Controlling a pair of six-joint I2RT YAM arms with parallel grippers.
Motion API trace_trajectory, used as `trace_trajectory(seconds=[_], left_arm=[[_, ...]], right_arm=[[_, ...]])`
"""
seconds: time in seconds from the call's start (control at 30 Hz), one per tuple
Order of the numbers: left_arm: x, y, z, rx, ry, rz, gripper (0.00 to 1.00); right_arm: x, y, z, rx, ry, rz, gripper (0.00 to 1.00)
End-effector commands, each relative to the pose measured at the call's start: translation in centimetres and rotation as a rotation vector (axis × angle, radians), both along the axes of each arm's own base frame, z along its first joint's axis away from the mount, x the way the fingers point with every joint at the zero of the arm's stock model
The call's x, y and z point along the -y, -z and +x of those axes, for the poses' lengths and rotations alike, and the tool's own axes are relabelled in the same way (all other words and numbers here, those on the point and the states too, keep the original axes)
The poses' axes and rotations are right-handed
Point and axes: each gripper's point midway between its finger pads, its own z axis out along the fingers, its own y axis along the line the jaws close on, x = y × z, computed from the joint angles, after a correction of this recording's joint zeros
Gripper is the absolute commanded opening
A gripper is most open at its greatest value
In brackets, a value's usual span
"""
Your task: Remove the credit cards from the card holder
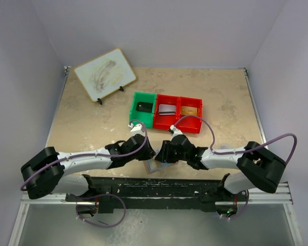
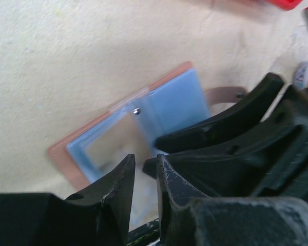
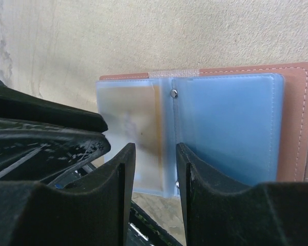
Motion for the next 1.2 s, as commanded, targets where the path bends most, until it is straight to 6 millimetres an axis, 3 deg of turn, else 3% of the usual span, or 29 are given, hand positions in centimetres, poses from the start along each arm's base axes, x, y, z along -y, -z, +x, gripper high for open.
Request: trace_trajectory(seconds=[0.0,0.23,0.43,0.83,1.0,1.17], left_arm=[[2.5,-3.1,1.2,0.061,0.026,-0.075,0.22],[1.4,-2.9,0.7,0.058,0.026,-0.042,0.26],[-1.8,-1.0,0.3,0.027,-0.065,0.056,0.34],[1.5,0.9,-1.4,-0.021,0.043,0.065,0.32],[1.2,0.9,-0.4,0.021,0.009,0.11,0.21],[0.7,1.2,0.5,0.051,0.003,0.19,0.19]], right_arm=[[0.4,0.0,-0.2,-0.01,0.029,0.022,0.41],[1.1,-0.6,-0.2,-0.008,0.099,0.095,0.38],[1.4,-0.6,-0.3,-0.007,0.102,0.102,0.38],[1.4,0.0,-0.7,-0.038,0.119,0.129,0.34],[1.4,0.0,-0.9,-0.053,0.137,0.16,0.31],[1.4,-0.3,-1.1,-0.054,0.142,0.203,0.25]])
